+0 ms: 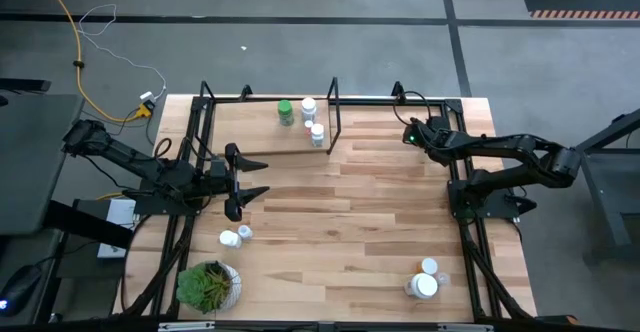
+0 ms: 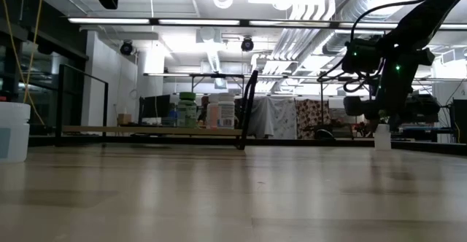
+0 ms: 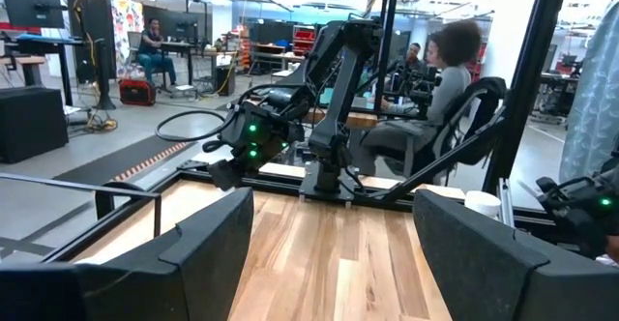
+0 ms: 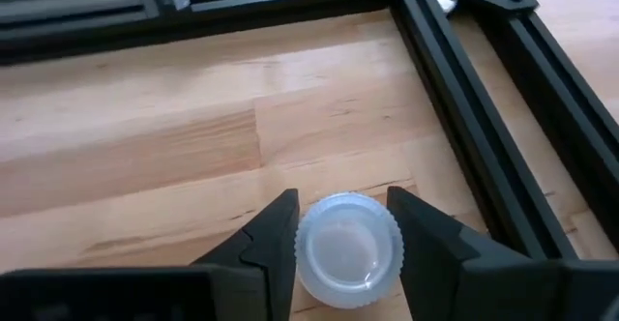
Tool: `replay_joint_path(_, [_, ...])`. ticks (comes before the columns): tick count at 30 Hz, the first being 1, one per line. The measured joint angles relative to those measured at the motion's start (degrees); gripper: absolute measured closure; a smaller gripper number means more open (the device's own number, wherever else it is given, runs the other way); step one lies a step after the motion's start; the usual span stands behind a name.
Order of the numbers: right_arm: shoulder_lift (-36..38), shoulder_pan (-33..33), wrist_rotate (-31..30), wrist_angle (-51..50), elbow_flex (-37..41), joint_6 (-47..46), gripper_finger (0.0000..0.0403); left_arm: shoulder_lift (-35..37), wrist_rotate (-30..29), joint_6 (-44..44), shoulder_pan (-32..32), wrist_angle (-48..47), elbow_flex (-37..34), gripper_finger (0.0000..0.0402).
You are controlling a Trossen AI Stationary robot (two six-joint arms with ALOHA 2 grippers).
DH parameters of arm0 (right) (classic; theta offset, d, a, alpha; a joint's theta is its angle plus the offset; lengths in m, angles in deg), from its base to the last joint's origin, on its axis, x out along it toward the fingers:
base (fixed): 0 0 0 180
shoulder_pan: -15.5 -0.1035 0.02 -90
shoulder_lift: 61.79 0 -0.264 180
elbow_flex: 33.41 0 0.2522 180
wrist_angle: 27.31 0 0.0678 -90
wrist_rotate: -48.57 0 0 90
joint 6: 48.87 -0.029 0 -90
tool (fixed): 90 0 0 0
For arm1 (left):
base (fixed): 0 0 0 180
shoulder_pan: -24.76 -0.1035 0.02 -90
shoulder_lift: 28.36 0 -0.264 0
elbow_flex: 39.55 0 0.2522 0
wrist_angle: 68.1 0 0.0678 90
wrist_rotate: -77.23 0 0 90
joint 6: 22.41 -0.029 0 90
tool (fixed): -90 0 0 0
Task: Pick and place medicine bottles onto shelf by color
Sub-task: Put the small white pill bottle on the shelf
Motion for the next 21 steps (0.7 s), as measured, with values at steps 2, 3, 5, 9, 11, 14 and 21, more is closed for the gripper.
replay_joint_path(2, [0.3, -0.2, 0.4, 0.0, 0.0, 1.3, 0.0274, 0.0, 0.0, -0.1, 0.0, 0.0, 0.0, 0.0126])
replay_joint_path(3, [0.5, -0.7, 0.7, 0.0, 0.0, 1.9, 0.0274, 0.0, 0.0, -0.1, 0.0, 0.0, 0.0, 0.0126])
replay_joint_path(5, [1.5, -2.3, 0.6, -0.1, 0.0, 3.4, 0.0277, 0.0, 0.0, -0.1, 0.0, 0.0, 0.0, 0.0126])
replay_joint_path(9, [5.3, -7.0, 0.0, -0.1, 0.0, 7.8, 0.0279, 0.0, 0.0, -0.1, 0.0, 0.0, 0.0, 0.0126])
replay_joint_path(11, [7.7, -10.1, 0.6, 0.0, 0.0, 9.8, 0.0279, 0.0, 0.0, 0.0, 0.0, 0.0, 0.0, 0.0126])
replay_joint_path(14, [11.2, -15.3, 3.0, 0.4, 0.0, 12.6, 0.0276, 0.0, 0.0, -0.1, 0.0, 0.0, 0.0, 0.0126])
replay_joint_path(21, [14.3, -29.9, 9.5, 11.1, 0.0, 16.8, 0.0275, 0.0, 0.0, 0.0, 0.0, 0.0, 0.0, 0.0126])
